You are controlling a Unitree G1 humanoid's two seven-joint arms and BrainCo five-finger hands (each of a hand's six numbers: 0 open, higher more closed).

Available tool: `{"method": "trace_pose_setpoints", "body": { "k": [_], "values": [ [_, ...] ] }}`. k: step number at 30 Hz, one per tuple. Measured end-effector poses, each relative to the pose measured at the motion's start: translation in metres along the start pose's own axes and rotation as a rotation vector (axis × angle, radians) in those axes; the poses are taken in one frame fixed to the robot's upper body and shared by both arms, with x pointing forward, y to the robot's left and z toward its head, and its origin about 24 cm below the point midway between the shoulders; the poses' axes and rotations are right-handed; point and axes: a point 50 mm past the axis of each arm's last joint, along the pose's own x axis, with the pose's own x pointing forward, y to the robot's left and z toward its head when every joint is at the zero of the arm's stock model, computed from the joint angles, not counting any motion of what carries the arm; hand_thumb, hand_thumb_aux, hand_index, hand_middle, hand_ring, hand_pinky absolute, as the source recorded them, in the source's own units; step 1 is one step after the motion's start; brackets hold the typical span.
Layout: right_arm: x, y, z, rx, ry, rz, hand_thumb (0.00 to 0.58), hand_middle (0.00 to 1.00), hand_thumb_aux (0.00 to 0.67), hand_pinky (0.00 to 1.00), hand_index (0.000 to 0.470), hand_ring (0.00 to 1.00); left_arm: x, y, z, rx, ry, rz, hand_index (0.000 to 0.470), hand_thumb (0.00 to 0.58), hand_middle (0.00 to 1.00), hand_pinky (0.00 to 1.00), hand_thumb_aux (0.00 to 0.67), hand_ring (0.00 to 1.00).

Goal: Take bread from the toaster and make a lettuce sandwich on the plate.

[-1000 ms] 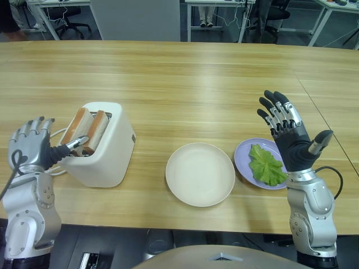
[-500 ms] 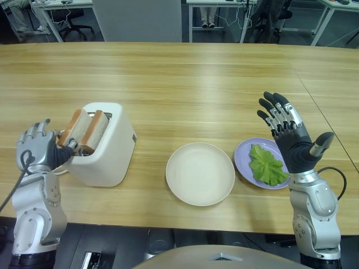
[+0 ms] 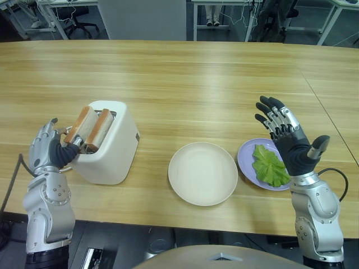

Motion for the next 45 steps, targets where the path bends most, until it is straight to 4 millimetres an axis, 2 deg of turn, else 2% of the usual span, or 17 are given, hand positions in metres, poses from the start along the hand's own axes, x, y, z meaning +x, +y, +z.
{"method": "trace_pose_setpoints", "body": {
  "k": [1, 2, 4, 7, 9, 14, 19, 24, 25, 26, 27, 28, 29, 32, 34, 40, 45],
  "values": [
    [0.001, -0.003, -0.003, -0.115, 0.021, 0.037, 0.0, 0.0, 0.0, 0.0, 0.0, 0.0, 0.002, 0.005, 0.002, -0.028, -0.013, 0.029, 0.46, 0.58, 0.35, 0.35, 0.67, 0.35],
    [0.003, -0.007, -0.009, -0.34, 0.038, 0.085, 0.0, 0.0, 0.0, 0.0, 0.0, 0.0, 0.002, 0.012, 0.004, -0.068, -0.03, 0.071, 0.46, 0.58, 1.0, 1.0, 0.67, 1.0],
    [0.003, -0.019, -0.02, -0.605, 0.072, 0.139, 0.0, 0.0, 0.0, 0.0, 0.0, 0.0, 0.001, 0.022, 0.008, -0.11, -0.058, 0.122, 0.46, 0.58, 1.0, 1.0, 0.67, 1.0],
    [0.001, -0.047, -0.041, -0.981, 0.129, 0.22, 0.0, 0.0, 0.0, 0.0, 0.0, 0.0, -0.002, 0.036, 0.016, -0.175, -0.109, 0.186, 0.46, 0.58, 1.0, 1.0, 0.67, 1.0],
    [-0.004, -0.061, -0.054, -1.139, 0.153, 0.279, 0.0, 0.0, 0.0, 0.0, 0.0, 0.0, -0.005, 0.042, 0.025, -0.209, -0.158, 0.208, 0.46, 0.58, 1.0, 1.0, 0.67, 1.0],
    [-0.022, -0.081, -0.096, -1.295, 0.24, 0.411, 0.0, 0.0, 0.0, 0.0, 0.0, 0.0, -0.013, 0.056, 0.046, -0.276, -0.271, 0.23, 0.46, 0.58, 1.0, 1.0, 0.67, 1.0],
    [-0.047, -0.086, -0.134, -1.33, 0.321, 0.542, 0.0, 0.0, 0.0, 0.0, 0.0, 0.0, -0.028, 0.076, 0.079, -0.348, -0.444, 0.248, 0.46, 0.58, 1.0, 1.0, 0.67, 1.0],
    [-0.063, -0.089, -0.15, -1.344, 0.358, 0.601, 0.0, 0.0, 0.0, 0.0, 0.0, 0.0, -0.045, 0.08, 0.116, -0.428, -0.618, 0.144, 0.46, 0.58, 1.0, 1.0, 0.67, 1.0],
    [-0.065, -0.09, -0.153, -1.347, 0.363, 0.607, 0.062, 0.0, 0.037, 0.0, 0.025, 0.0, -0.049, 0.078, 0.122, -0.448, -0.646, 0.099, 0.46, 0.58, 1.0, 1.0, 0.67, 1.0],
    [-0.067, -0.09, -0.154, -1.348, 0.367, 0.61, 0.288, 0.0, 0.194, 0.0, 0.133, 0.0, -0.051, 0.075, 0.128, -0.465, -0.667, 0.058, 0.46, 0.58, 1.0, 1.0, 0.67, 1.0],
    [-0.067, -0.091, -0.155, -1.35, 0.363, 0.609, 0.474, 0.0, 0.384, 0.0, 0.263, 0.0, -0.053, 0.071, 0.131, -0.478, -0.677, 0.02, 0.46, 0.58, 1.0, 1.0, 0.67, 1.0],
    [-0.067, -0.09, -0.156, -1.351, 0.36, 0.607, 0.505, 0.0, 0.428, 0.0, 0.294, 0.0, -0.057, 0.064, 0.137, -0.505, -0.695, -0.048, 0.46, 0.58, 1.0, 1.0, 0.67, 1.0],
    [-0.066, -0.09, -0.157, -1.351, 0.355, 0.604, 0.58, 0.0, 0.67, 0.0, 0.46, 0.0, -0.06, 0.057, 0.142, -0.525, -0.712, -0.111, 0.46, 0.58, 1.0, 1.0, 0.67, 1.0],
    [-0.059, -0.087, -0.157, -1.35, 0.311, 0.569, 0.58, 0.0, 0.67, 0.0, 0.46, 0.0, -0.069, 0.033, 0.154, -0.564, -0.74, -0.289, 0.46, 0.58, 1.0, 1.0, 0.67, 1.0],
    [-0.054, -0.088, -0.155, -1.35, 0.291, 0.547, 0.58, 0.0, 0.67, 0.0, 0.46, 0.0, -0.076, 0.01, 0.159, -0.576, -0.729, -0.433, 0.46, 0.58, 1.0, 1.0, 0.67, 1.0],
    [-0.042, -0.085, -0.147, -1.314, 0.214, 0.504, 0.58, 0.0, 0.67, 0.0, 0.46, 0.0, -0.082, -0.059, 0.159, -0.537, -0.617, -0.704, 0.46, 0.58, 1.0, 1.0, 0.67, 1.0],
    [-0.02, -0.088, -0.126, -1.302, 0.093, 0.416, 0.58, 0.0, 0.67, 0.0, 0.46, 0.0, -0.087, -0.119, 0.153, -0.482, -0.51, -0.87, 0.46, 0.58, 1.0, 1.0, 0.67, 1.0]
  ]
}}
